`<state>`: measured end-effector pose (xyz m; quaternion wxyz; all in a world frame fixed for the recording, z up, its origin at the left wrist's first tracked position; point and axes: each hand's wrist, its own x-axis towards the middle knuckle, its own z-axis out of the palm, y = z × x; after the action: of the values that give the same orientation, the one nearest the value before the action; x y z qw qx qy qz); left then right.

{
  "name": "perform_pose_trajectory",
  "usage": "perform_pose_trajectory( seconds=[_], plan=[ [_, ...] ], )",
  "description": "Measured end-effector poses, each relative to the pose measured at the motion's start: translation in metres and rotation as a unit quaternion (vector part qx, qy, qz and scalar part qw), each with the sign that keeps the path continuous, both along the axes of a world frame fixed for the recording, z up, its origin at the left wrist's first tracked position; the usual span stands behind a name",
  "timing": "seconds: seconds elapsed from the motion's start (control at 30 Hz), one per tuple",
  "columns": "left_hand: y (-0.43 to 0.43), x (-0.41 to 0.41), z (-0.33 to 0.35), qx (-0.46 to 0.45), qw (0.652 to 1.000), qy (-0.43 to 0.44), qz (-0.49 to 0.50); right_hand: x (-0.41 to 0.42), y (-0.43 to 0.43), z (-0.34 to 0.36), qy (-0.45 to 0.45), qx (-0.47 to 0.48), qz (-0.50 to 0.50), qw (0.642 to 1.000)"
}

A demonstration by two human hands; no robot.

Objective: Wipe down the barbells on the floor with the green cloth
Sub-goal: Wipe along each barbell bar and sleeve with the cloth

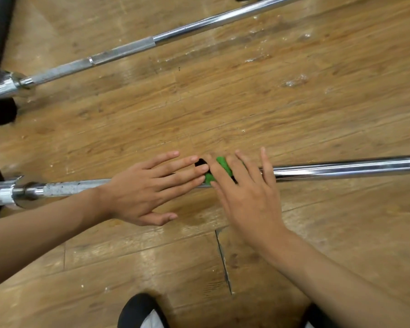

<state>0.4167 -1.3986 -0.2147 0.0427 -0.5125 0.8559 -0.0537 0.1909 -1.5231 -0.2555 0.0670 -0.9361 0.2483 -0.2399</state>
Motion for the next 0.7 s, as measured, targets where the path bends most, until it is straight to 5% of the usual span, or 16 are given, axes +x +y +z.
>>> perform_pose_trajectory(
  seconds=[0.23,0.37,0.6,0.7],
  plan=[
    [-0.019,-0.015,0.001,0.028,0.999,0.013,-0.023,-0.119,-0.094,-0.016,-0.029,-0.028,-0.196,0.98],
    [-0.04,-0.038,-0.001,0.021,0.999,0.01,-0.034,-0.115,-0.102,-0.014,-0.055,0.019,-0.259,0.964],
    [-0.052,-0.037,-0.008,0.021,1.0,0.01,-0.013,-0.036,-0.031,-0.011,-0.042,-0.001,-0.07,0.997],
    [-0.058,-0.034,-0.007,0.032,0.999,0.015,-0.028,-0.065,-0.072,-0.018,-0.056,-0.04,-0.092,0.993]
  ],
)
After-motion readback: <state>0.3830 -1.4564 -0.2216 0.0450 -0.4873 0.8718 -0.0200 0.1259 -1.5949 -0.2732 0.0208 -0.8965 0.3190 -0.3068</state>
